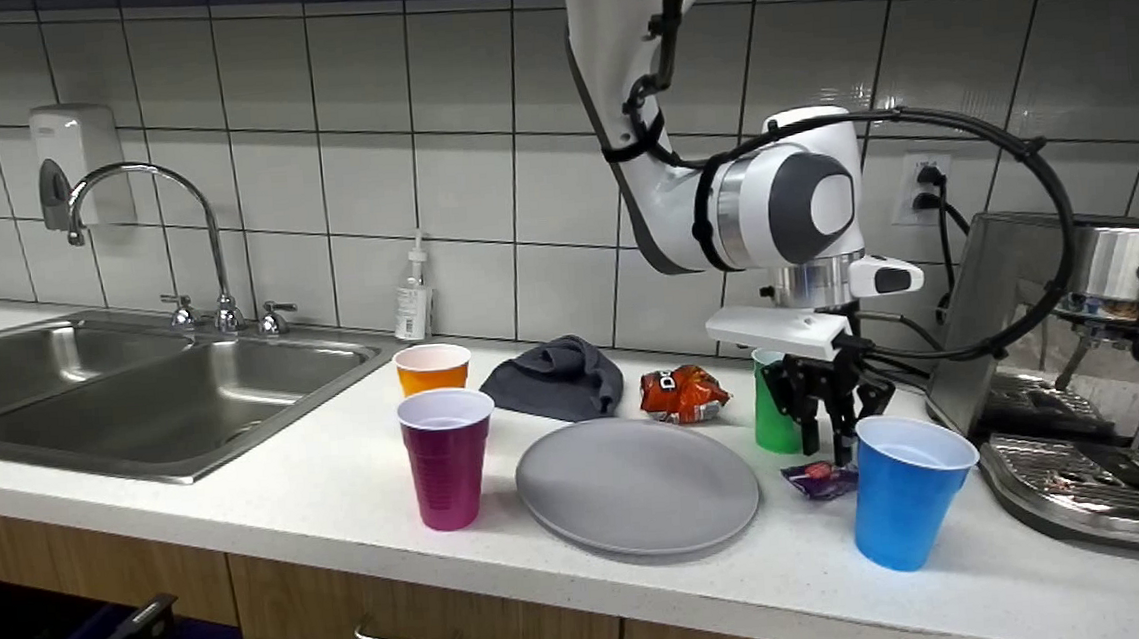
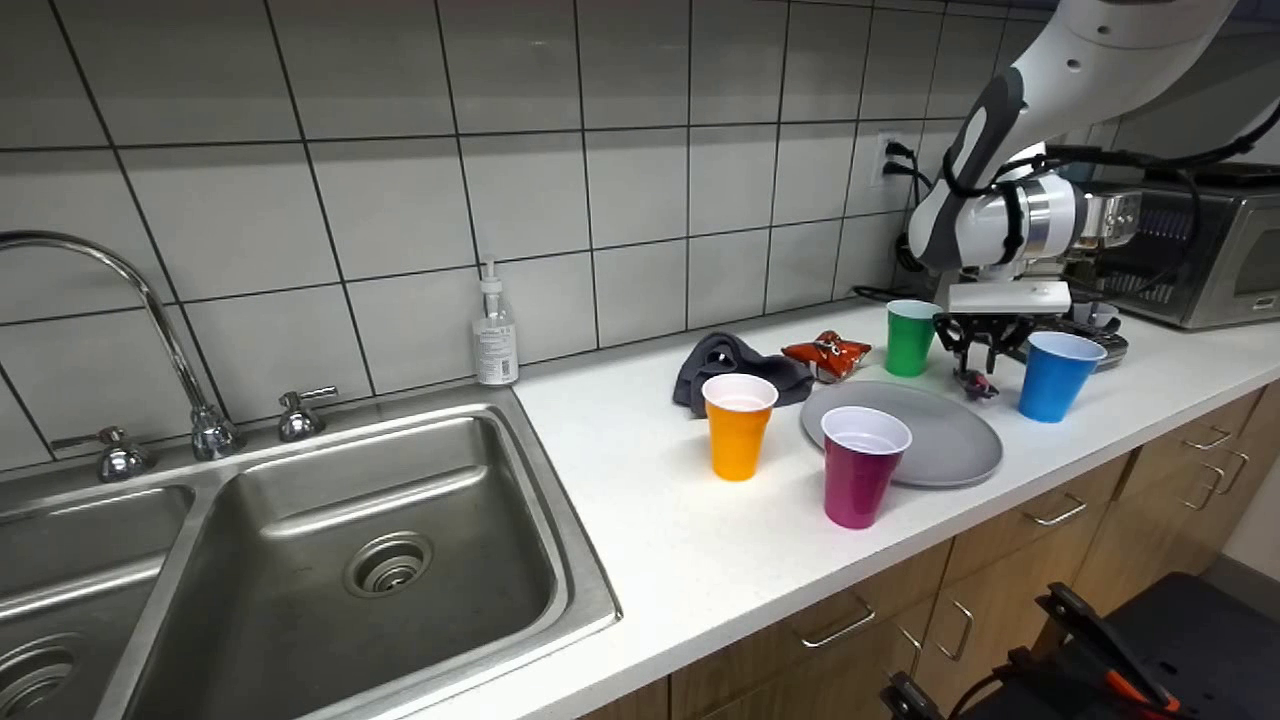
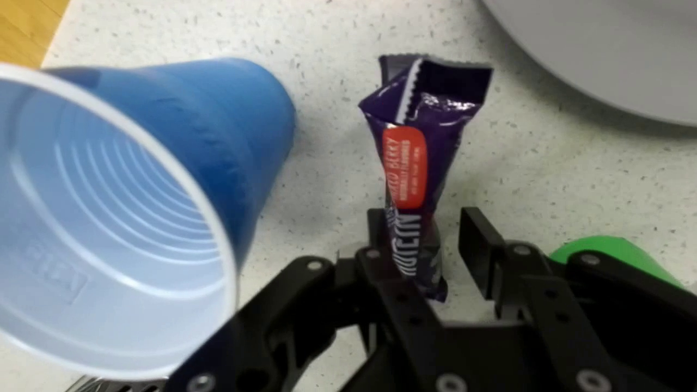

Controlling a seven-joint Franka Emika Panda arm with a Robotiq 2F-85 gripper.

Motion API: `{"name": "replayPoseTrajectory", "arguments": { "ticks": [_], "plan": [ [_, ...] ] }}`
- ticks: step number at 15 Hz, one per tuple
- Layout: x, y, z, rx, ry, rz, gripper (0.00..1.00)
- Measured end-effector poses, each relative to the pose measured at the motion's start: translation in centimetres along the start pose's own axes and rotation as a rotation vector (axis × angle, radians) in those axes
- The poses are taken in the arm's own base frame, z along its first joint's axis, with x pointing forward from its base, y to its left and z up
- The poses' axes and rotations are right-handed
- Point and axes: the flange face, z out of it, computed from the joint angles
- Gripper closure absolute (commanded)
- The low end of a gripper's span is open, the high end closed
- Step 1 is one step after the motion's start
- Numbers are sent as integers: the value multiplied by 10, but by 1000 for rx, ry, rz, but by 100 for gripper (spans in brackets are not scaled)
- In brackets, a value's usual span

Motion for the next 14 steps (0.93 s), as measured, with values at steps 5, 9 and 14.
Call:
{"name": "replayPoseTrajectory", "arguments": {
  "ticks": [5, 9, 14],
  "plan": [
    [7, -2, -2, -1, 14, -2, 0],
    [11, -4, -7, 1, 26, -4, 0],
    [15, -5, -15, 6, 40, -5, 0]
  ]
}}
